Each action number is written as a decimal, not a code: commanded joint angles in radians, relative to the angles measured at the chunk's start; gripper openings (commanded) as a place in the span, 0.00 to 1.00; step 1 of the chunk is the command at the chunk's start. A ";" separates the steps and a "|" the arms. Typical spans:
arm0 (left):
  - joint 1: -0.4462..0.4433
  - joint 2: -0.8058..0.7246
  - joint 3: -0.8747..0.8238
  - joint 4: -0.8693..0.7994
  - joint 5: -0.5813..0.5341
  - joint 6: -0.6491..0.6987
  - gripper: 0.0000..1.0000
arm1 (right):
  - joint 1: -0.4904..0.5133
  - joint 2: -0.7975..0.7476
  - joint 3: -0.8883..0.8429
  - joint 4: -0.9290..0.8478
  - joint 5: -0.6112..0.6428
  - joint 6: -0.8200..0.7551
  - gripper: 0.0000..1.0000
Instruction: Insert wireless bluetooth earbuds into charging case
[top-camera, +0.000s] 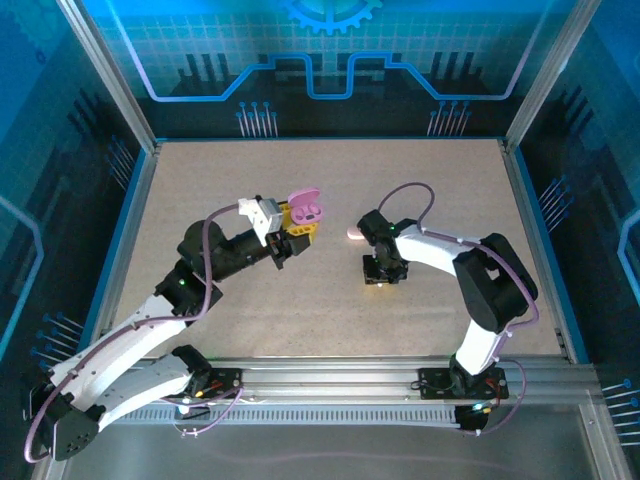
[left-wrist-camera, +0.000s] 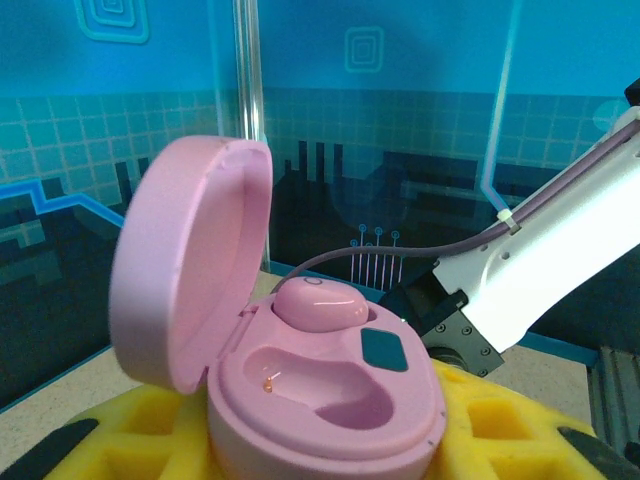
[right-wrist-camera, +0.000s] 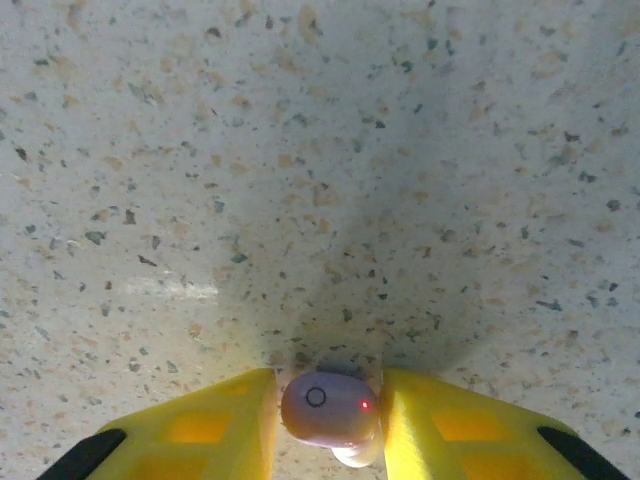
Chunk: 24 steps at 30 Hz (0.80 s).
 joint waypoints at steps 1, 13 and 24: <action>0.001 -0.001 0.025 0.031 0.013 -0.009 0.30 | 0.053 0.015 0.027 -0.017 -0.020 -0.003 0.37; -0.001 0.008 0.023 0.037 0.010 -0.015 0.30 | 0.114 -0.030 0.048 -0.032 -0.104 -0.032 0.41; -0.001 0.006 0.018 0.040 0.010 -0.018 0.30 | 0.111 0.012 0.130 -0.125 -0.023 -0.062 0.42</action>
